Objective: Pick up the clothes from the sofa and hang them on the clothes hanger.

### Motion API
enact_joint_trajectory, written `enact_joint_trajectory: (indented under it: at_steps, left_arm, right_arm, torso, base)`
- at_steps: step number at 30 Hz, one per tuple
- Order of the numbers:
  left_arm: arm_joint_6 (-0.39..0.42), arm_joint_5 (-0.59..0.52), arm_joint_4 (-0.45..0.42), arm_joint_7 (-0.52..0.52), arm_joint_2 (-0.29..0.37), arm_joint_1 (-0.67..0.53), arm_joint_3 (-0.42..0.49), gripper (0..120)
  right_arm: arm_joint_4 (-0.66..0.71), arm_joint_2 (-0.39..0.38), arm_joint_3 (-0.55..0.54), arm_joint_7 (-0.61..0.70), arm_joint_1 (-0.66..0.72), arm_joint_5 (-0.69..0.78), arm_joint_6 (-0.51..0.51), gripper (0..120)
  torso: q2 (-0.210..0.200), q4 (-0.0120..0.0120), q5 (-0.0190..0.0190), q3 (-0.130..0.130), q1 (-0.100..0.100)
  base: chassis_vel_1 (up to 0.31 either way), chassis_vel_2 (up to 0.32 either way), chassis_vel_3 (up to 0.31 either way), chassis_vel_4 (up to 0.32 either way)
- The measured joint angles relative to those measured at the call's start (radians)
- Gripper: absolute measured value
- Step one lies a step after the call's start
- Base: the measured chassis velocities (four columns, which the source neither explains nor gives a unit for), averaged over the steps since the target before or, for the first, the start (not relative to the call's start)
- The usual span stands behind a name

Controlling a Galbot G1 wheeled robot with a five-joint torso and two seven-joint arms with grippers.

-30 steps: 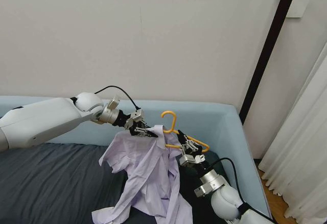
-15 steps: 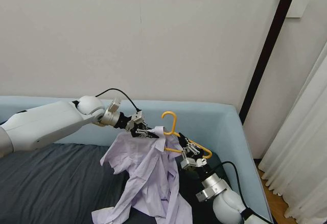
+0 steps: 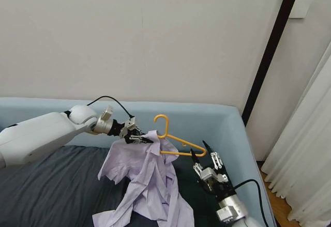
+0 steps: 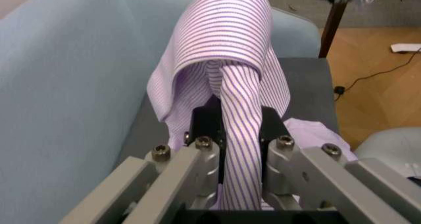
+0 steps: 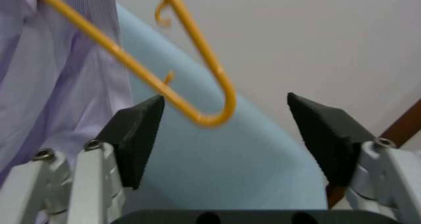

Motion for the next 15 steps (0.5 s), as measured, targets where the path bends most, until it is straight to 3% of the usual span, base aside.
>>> enact_joint_trajectory:
  at_steps: [1,2,5,7,10,13,15]
  left_arm:
    - [-0.015,0.034,-0.027,0.001,0.051,0.106,-0.094,7]
    - [-0.020,0.043,-0.036,0.002,0.066,0.154,-0.132,7]
    - [-0.026,0.052,-0.049,0.001,0.082,0.209,-0.182,7]
    - [-0.031,0.067,-0.065,0.000,0.098,0.284,-0.263,7]
    - [-0.034,0.076,-0.071,0.000,0.105,0.325,-0.311,7]
    - [-0.035,0.084,-0.085,-0.001,0.123,0.395,-0.387,7]
    - [-0.035,0.087,-0.110,0.000,0.156,0.460,-0.442,7]
  right_arm:
    - [0.003,-0.011,-0.033,-0.012,0.004,0.156,-0.118,92]
    - [0.002,-0.014,-0.057,-0.021,0.033,0.230,-0.164,98]
    - [-0.004,-0.014,-0.086,-0.036,0.081,0.334,-0.222,100]
    - [-0.019,-0.006,-0.151,-0.045,0.158,0.450,-0.294,100]
    - [-0.034,0.003,-0.188,-0.048,0.197,0.464,-0.311,100]
    - [-0.057,0.015,-0.260,-0.062,0.251,0.371,-0.331,100]
    - [-0.121,0.025,-0.330,-0.110,0.317,0.163,-0.293,100]
  torso:
    - [0.000,0.0001,0.0000,0.000,0.000]
    - [0.000,0.0000,0.0000,0.000,0.000]
    - [0.000,0.0002,-0.0002,0.000,0.000]
    - [0.000,0.0001,0.0001,0.000,0.000]
    - [0.000,0.0000,0.0003,0.000,0.000]
    - [0.000,-0.0006,0.0001,0.000,0.000]
    - [0.000,-0.0003,-0.0003,0.000,0.000]
  base:
    - [0.000,0.000,0.000,0.000]
    - [0.000,0.000,0.000,0.000]
    - [0.000,0.000,0.000,0.000]
    - [0.000,0.000,0.000,0.000]
    - [0.000,0.000,0.000,0.000]
    - [0.000,0.000,0.000,0.000]
    - [0.000,0.000,0.000,0.000]
